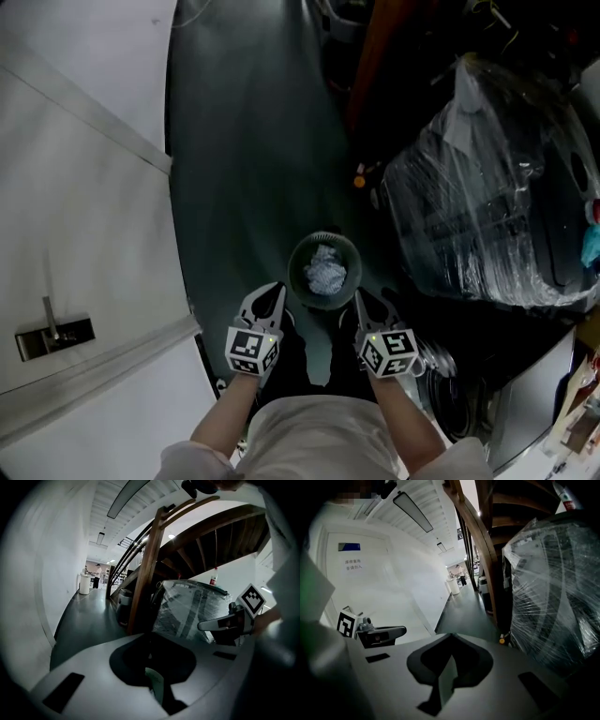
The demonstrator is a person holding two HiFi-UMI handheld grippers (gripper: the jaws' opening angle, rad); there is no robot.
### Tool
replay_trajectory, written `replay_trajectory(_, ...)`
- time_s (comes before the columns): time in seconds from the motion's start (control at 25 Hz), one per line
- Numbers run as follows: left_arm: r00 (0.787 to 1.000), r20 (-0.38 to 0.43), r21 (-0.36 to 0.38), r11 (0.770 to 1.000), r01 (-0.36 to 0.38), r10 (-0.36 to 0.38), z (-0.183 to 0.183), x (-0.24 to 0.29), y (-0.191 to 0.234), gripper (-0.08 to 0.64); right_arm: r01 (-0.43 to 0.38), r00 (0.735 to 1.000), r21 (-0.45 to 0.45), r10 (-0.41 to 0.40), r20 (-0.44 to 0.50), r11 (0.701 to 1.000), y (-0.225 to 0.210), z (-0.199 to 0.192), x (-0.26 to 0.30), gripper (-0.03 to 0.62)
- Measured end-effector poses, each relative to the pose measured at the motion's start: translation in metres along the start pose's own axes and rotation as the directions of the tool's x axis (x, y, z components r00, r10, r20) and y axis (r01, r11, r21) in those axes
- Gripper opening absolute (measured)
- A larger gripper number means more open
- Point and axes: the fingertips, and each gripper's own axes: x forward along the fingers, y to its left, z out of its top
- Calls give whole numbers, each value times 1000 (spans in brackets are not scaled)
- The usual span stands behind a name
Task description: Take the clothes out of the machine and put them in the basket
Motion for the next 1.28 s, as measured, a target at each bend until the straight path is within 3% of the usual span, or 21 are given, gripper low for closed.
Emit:
replay_trajectory(0.16, 998, 60, 12, 999, 29, -30, 30, -15, -16, 21, -13, 998, -8, 14, 57, 1000, 10, 24, -17, 6)
replay_trajectory(0.32, 993, 90, 81, 995, 63, -71, 58, -28, -32, 21, -34, 995, -30, 37, 94, 999, 23, 45, -31, 6)
replay_trajectory(0.76, 961, 254, 101, 991, 83, -106, 131, -77, -54, 21, -87, 964, -101, 109, 242, 991, 59, 110, -85, 6)
replay_trajectory(0.96, 955, 283, 152, 987, 45, -87, 148, -87, -52, 21, -74, 947, -144, 115, 300, 987, 70, 134, -104, 6)
replay_trajectory(1.28, 939, 335, 155, 988, 29, -80, 175, -101, -38, 21, -52, 915, -193, 125, 383, 980, 81, 165, -123, 6)
